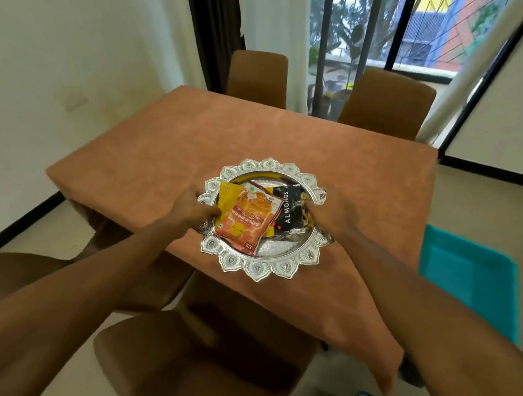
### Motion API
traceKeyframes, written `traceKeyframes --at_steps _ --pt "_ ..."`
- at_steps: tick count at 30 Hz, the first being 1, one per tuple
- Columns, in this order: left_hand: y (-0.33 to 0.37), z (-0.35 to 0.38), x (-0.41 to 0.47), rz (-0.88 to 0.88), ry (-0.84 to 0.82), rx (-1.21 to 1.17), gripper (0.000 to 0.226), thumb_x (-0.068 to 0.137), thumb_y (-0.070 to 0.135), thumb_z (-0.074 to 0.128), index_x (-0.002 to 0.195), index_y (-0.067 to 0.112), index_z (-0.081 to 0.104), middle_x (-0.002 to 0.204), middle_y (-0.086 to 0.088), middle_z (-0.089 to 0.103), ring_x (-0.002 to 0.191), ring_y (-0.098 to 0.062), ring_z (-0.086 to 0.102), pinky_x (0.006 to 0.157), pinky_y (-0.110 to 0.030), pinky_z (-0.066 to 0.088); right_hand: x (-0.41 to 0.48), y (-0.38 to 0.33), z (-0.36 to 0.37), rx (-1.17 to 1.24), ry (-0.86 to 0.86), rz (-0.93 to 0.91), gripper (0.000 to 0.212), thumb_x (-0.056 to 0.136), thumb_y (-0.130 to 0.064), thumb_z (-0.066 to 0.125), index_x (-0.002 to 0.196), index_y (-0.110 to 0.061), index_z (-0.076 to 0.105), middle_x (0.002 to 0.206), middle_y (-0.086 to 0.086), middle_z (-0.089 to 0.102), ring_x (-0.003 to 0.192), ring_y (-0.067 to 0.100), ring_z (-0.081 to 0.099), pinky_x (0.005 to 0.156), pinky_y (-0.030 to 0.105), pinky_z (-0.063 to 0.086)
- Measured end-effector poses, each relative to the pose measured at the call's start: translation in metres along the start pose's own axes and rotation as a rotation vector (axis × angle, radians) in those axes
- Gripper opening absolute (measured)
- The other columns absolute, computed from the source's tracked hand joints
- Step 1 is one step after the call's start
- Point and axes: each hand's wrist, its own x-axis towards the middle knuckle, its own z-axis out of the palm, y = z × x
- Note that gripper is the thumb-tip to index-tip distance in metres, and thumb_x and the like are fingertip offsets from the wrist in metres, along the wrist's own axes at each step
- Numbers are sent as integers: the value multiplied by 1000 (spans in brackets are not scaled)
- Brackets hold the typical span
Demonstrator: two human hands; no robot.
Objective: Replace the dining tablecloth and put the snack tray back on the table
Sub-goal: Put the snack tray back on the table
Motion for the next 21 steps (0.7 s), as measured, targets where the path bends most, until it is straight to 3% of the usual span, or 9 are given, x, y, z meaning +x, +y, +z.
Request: traceKeyframes --at_steps 3,8,12,16,21 --pt "-9 -9 14 0 -14 -17 36 69 14 87 89 23 59 86 -4 68 70 -20 68 55 -27 51 3 -13 11 -5 31 12 60 81 -61 63 132 -31 56 127 1 67 113 30 64 90 37 50" --pt "-30 -36 51 18 -49 15 43 71 17 87 105 9 63 88 -11 68 72 -26 69 52 -30 53 1 -43 43 8 84 46 60 82 -67 60 130 -31 57 127 0 66 112 29 64 88 37 50" --pt "-52 -72 89 83 -106 -25 33 71 12 86 94 16 63 84 -10 69 63 -23 68 45 -30 52 -2 -80 78 -7 102 97 64 83 -70 59 131 -28 55 125 1 67 109 29 64 89 40 52" --pt "-84 -118 132 124 -178 -29 32 70 10 86 81 23 58 76 -5 68 52 -15 65 38 -24 46 -12 -125 128 -85 170 122 71 84 -77 50 128 -22 56 118 3 69 93 28 66 71 32 42" --pt "-98 -166 166 148 -227 -16 36 69 13 88 91 21 60 84 -5 68 63 -18 67 40 -22 45 -22 -171 162 -105 208 186 68 84 -75 51 129 -24 56 123 3 68 107 30 64 81 37 48"
